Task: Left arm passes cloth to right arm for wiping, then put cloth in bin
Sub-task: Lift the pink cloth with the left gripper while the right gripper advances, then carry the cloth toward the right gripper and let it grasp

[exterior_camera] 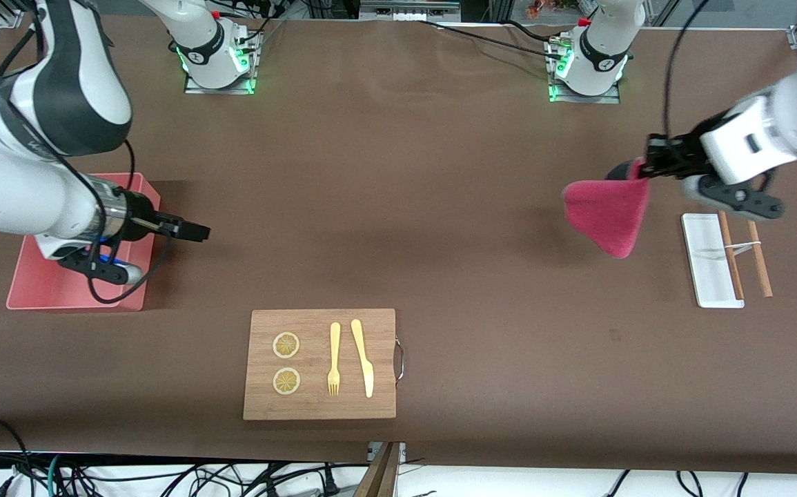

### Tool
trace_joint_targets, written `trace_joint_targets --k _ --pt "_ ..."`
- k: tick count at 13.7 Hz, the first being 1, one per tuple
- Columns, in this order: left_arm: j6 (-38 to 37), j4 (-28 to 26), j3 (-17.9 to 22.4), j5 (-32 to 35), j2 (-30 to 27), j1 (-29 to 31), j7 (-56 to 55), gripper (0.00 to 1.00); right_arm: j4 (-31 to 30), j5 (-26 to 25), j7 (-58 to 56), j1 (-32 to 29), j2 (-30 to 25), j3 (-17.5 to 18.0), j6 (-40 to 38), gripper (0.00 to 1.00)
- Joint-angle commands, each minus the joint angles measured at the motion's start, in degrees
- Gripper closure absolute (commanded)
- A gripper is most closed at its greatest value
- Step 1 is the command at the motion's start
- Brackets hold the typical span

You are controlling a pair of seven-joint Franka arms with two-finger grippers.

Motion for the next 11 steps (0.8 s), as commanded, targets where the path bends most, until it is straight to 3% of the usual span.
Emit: trace_joint_targets --k 1,5,11 --pt "7.33 0.71 0.3 -1.01 3.63 -6.82 -11.44 1.0 0.46 2.43 8.55 0.17 1.43 2.92 4.08 0.0" --pt "20.08 0.62 0.3 -0.84 8.64 -15.61 -25.43 1.0 0.46 6.39 20.59 0.26 3.62 8.01 10.5 0.0" --pt "37.4 0.71 0.3 -1.28 12.08 -27.4 -40.12 1.0 0.38 6.48 35.47 2.28 7.84 12.86 21.66 0.0"
